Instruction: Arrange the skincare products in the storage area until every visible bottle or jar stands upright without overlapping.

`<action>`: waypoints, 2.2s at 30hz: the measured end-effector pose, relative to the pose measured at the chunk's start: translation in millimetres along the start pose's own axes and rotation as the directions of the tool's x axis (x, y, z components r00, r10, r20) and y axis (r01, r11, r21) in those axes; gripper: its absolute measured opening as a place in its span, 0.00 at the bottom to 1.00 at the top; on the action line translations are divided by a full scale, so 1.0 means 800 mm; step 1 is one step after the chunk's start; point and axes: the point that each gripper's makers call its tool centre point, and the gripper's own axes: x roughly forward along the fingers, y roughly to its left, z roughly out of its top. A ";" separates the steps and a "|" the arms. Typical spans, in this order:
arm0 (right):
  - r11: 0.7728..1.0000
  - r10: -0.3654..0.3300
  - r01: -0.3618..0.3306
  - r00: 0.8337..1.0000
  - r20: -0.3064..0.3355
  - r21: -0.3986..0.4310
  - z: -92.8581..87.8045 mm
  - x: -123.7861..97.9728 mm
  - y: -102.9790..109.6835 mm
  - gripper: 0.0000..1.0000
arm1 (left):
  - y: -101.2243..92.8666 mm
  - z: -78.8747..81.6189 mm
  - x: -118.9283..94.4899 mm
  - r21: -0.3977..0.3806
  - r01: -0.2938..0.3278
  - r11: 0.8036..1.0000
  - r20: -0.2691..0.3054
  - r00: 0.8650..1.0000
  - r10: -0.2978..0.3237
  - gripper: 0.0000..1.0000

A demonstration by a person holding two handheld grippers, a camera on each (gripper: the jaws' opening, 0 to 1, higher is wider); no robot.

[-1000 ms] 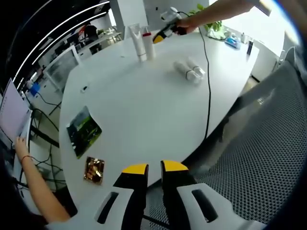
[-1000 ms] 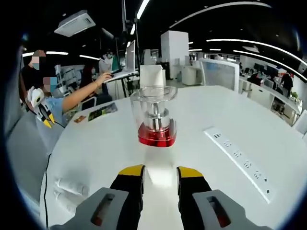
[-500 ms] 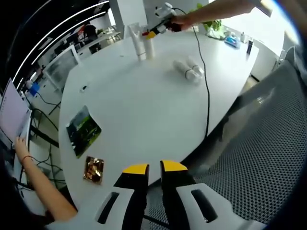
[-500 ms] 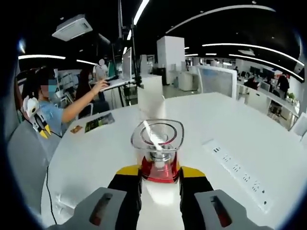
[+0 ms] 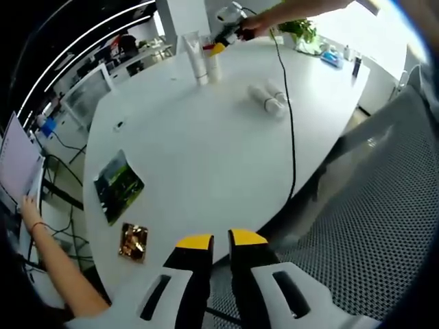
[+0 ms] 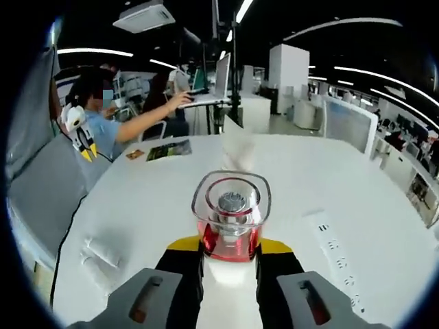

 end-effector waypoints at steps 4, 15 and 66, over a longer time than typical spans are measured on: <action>0.998 0.047 -0.049 0.998 -0.040 -0.034 -0.002 -0.002 -0.001 0.22 | 0.000 -0.001 0.000 0.000 0.000 1.000 -0.002 1.000 0.000 0.06; 0.977 0.114 -0.142 0.978 -0.174 -0.157 -0.012 -0.003 -0.008 0.23 | 0.000 -0.001 0.000 -0.001 0.003 1.000 -0.005 1.000 -0.003 0.05; 0.999 0.049 -0.035 0.909 -0.414 0.042 0.085 -0.012 0.003 0.01 | 0.006 -0.001 -0.002 -0.007 -0.023 1.000 -0.009 1.000 0.023 0.04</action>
